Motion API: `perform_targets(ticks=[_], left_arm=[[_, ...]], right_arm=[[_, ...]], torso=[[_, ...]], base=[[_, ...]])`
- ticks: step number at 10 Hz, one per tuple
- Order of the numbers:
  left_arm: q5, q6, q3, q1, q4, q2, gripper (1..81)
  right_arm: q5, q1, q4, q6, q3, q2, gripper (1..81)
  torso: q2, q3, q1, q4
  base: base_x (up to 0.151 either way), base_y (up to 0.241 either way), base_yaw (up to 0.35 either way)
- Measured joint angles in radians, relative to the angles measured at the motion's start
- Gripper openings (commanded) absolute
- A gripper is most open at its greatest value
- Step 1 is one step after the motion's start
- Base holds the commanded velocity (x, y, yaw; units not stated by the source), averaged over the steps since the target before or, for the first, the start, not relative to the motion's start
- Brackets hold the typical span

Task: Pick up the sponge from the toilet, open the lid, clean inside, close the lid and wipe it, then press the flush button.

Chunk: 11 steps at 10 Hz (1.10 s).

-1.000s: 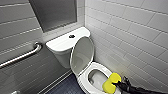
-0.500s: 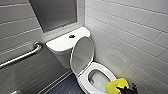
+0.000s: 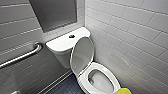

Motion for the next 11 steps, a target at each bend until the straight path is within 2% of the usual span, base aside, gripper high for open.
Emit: perform_targets(ticks=[2,4,6,7,8,11], left_arm=[[0.0,0.007,0.0,0.0,0.003,0.003,81.1],[0.0,0.011,0.0,-0.004,0.006,0.005,81.1],[0.0,0.014,0.0,-0.01,0.011,0.006,81.1],[0.0,0.014,-0.001,-0.01,0.013,0.01,81.1],[0.0,0.014,-0.002,-0.011,0.013,0.013,81.1],[-0.006,0.014,-0.013,-0.011,0.014,0.021,81.1]], right_arm=[[-0.021,-0.055,-0.003,-0.01,0.039,-0.027,1.0],[-0.075,-0.087,-0.006,-0.027,0.117,-0.061,1.0],[-0.116,-0.087,-0.006,-0.061,0.21,-0.128,1.0],[-0.167,-0.082,-0.006,-0.073,0.246,-0.164,1.0],[-0.223,-0.059,-0.011,-0.081,0.265,-0.181,1.0],[-0.367,0.106,-0.013,-0.088,0.307,-0.172,1.0]], torso=[[0.0,0.0,0.0,0.0],[0.0,0.0,0.0,0.0],[0.0,0.0,0.0,0.0],[0.0,0.0,0.0,0.0],[-0.001,0.0,0.0,0.0],[-0.001,0.0,0.0,0.0]], base=[[0.0,0.0,0.0],[0.0,0.0,0.0],[0.0,0.0,0.0],[0.0,0.0,0.0],[0.0,0.0,0.0],[0.0,0.0,0.0]])
